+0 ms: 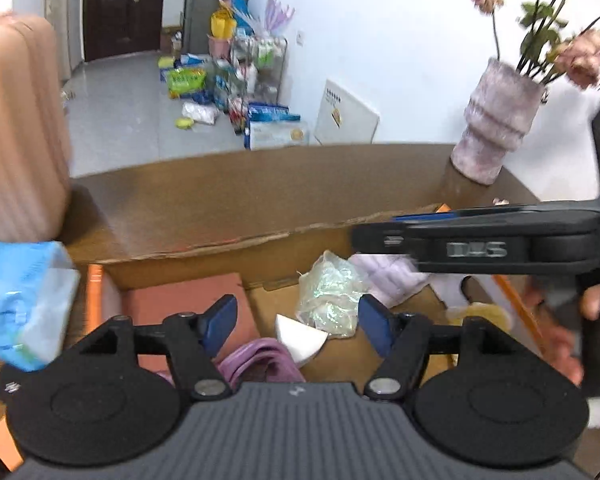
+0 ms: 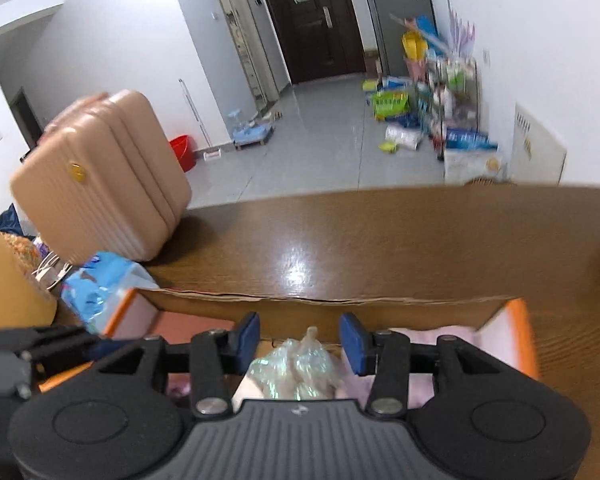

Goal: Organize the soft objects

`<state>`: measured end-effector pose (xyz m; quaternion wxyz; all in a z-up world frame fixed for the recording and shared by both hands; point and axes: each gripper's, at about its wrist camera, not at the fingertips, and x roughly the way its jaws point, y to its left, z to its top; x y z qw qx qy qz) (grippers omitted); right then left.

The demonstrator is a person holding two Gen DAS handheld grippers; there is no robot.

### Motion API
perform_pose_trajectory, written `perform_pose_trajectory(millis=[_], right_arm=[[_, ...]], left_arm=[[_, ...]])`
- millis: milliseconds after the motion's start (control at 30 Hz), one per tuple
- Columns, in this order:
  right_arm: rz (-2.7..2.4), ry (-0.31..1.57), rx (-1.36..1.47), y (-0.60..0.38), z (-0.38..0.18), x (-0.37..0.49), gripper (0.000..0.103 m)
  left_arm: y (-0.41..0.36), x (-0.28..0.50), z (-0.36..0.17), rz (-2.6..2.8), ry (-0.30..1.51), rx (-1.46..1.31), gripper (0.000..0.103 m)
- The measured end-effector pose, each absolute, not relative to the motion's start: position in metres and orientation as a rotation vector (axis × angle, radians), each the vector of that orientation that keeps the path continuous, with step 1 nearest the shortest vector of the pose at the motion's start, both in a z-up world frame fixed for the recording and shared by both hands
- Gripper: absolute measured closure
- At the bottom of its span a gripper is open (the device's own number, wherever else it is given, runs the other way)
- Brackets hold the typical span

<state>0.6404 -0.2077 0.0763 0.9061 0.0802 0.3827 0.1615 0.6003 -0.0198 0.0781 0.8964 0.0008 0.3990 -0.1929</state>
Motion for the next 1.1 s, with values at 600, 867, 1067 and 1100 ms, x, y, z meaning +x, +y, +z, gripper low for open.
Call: perform_pose_trajectory(millis=[600,867,1067,1100], right_arm=[[0.278,0.675,0.075,-0.289,0.161,0.44,0.043],[0.286,0.496,0.041,-0.292,0.122,0.31,0.037],[0.288,0.429,0.081,-0.28,0.076,0.224,0.034],[0.29,0.427,0.09,-0.277,0.068,0.212,0.034]], left_arm=[[0.019,0.415,0.153,-0.282,0.654,-0.009,0.025],[0.006,0.289,0.102,-0.251,0.47,0.048,0.02],[-0.002,0.206,0.057,-0.278,0.465,-0.006,0.02],[-0.003,0.196,0.053,-0.276,0.468,-0.02,0.019]])
